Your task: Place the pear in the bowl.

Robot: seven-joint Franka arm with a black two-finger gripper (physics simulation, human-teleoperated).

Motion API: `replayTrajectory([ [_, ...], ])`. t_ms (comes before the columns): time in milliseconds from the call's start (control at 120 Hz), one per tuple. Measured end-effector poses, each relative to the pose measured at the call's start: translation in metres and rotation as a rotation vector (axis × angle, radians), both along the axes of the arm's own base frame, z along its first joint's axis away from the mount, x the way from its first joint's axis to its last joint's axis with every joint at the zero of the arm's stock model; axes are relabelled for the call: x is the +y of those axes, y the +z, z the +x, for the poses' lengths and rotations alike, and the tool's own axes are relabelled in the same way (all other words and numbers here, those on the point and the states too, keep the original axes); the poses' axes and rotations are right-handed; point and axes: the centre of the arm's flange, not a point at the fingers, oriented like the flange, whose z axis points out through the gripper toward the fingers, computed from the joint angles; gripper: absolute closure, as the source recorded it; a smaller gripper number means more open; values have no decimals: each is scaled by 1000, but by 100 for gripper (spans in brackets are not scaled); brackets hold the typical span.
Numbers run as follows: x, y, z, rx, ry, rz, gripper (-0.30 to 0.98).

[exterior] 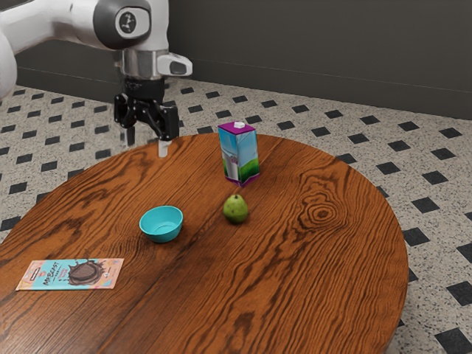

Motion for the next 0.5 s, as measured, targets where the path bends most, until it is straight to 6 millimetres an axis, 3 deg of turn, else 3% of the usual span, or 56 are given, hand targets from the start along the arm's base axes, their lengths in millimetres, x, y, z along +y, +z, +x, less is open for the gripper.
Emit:
replayTrajectory([
  [108,0,11,11,-99,0,-7,0],
  [292,0,9,23,-167,1,-6,0],
  [358,-13,-10,34,-175,-20,-14,0],
  [500,-30,-92,68,-163,-42,-27,0],
])
